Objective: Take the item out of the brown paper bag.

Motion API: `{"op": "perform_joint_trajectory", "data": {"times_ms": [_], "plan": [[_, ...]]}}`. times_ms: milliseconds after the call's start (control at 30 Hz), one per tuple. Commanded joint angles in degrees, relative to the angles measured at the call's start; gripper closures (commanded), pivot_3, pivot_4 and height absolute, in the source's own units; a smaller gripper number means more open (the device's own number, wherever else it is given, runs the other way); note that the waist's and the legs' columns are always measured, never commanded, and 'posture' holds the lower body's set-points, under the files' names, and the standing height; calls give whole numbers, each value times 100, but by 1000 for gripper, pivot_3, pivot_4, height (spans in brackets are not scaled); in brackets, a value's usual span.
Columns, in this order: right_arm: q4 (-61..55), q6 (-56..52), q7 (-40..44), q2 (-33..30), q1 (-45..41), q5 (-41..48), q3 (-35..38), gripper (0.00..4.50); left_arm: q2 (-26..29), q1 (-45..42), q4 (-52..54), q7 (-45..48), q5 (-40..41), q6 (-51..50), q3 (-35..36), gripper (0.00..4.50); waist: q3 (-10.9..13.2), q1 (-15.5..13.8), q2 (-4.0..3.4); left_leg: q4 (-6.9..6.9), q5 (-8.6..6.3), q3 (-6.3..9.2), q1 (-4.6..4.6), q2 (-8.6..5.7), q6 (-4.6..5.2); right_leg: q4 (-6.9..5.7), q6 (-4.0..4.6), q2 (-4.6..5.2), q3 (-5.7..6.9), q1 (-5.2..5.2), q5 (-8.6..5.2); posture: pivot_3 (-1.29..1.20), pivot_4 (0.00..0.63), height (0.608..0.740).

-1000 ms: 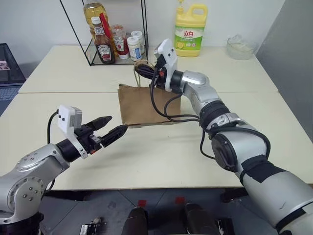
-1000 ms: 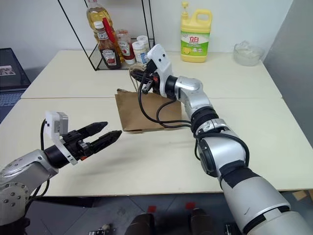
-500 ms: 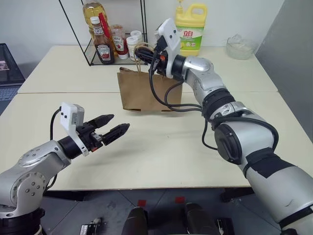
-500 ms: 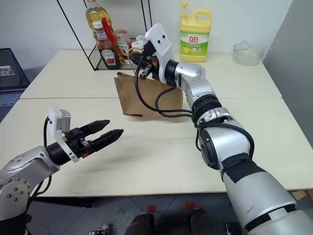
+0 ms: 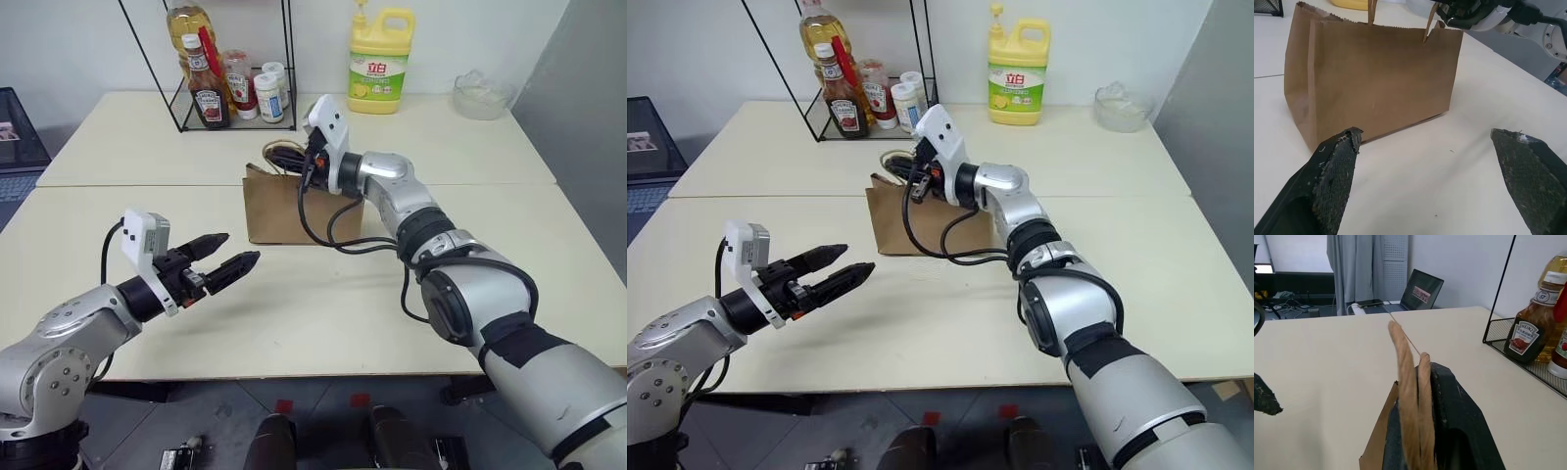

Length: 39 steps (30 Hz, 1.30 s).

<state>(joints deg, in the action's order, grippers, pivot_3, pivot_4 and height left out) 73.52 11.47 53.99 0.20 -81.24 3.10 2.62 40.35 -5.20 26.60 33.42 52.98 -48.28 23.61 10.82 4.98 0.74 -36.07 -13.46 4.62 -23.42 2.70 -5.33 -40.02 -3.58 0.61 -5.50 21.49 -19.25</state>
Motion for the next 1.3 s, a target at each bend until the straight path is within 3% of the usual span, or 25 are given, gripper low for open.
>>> {"op": "perform_joint_trajectory", "data": {"times_ms": [33, 133, 233, 600, 1000, 1300], "plan": [[-222, -7, 96, -57, -8, -12, -8, 4479, 94, -109, 55, 121, 28, 72, -67, 0, 0, 0, 0, 0, 0, 0, 0, 0, 0, 0, 0, 0, 0, -1, 0, 0, 150, 740], [-245, -50, 148, -119, -14, 10, -4, 4479, 99, -191, -31, 174, -29, 101, -137, 0, 0, 0, 0, 0, 0, 0, 1, 0, 0, 0, 0, 0, 0, -1, 0, 0, 150, 740], [-293, -163, 350, -178, -18, 77, 15, 3904, 121, -259, -111, 244, -94, 130, -189, 0, 0, 0, 0, 0, 0, 0, 2, 0, 0, 0, 0, 0, -1, -2, 0, 0, 150, 740], [-710, -371, 968, -621, 179, 73, -101, 37, 177, -529, -375, 452, -268, 192, -306, 0, 0, -4, 0, 0, 0, 0, 2, -1, 0, 1, 0, 0, -1, -4, 0, 0, 150, 740], [-2654, -1395, 1642, -1454, 1231, 298, -302, 10, 454, -851, -822, 834, -559, 324, -348, 0, 0, -6, 1, -1, 0, -1, 2, -1, 1, 2, 0, 0, -1, -4, 0, 0, 150, 740], [-5594, -3109, 1407, -2562, 2650, 741, -210, 10, 868, -1911, -1800, 1320, -1038, 648, -633, 0, 0, -37, 1, -2, -1, 2, 0, -1, 2, 5, 0, 0, 2, -5, 0, 0, 150, 740]]}}
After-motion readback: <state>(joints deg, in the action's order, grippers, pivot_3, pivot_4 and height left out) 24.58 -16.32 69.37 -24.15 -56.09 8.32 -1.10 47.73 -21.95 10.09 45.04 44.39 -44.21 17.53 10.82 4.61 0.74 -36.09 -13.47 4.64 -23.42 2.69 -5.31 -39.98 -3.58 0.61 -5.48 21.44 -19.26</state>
